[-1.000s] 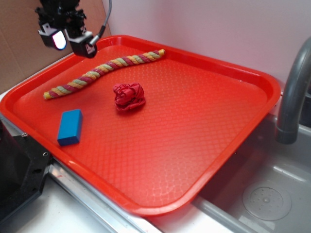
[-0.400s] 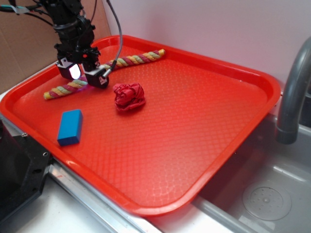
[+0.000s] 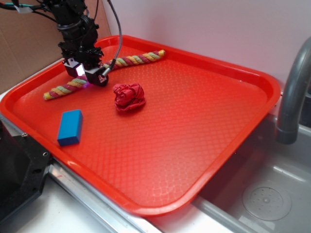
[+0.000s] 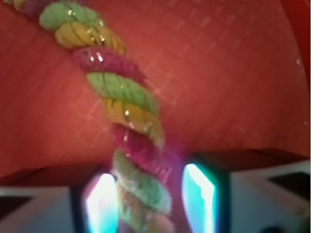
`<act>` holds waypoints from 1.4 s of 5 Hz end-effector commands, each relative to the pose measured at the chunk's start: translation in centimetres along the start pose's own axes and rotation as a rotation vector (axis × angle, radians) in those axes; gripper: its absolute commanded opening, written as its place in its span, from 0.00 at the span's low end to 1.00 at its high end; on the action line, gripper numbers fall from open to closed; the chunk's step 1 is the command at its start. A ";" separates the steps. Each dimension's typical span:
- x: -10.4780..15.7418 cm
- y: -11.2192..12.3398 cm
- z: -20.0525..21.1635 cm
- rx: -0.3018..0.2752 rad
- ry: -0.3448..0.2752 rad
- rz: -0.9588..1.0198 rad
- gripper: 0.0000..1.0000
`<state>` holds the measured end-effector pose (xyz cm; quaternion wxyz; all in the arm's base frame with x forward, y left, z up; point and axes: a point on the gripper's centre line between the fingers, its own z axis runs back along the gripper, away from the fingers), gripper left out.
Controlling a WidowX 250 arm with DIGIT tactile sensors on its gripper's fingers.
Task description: Grab the multicolored rope.
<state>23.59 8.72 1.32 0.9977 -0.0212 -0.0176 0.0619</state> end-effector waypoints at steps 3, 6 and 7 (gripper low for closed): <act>-1.2 -4.0 12.0 -0.087 -0.047 -0.035 0.00; -4.2 -10.3 17.8 -0.074 -0.116 -0.087 0.00; -3.9 -10.1 17.5 -0.035 -0.130 -0.109 0.00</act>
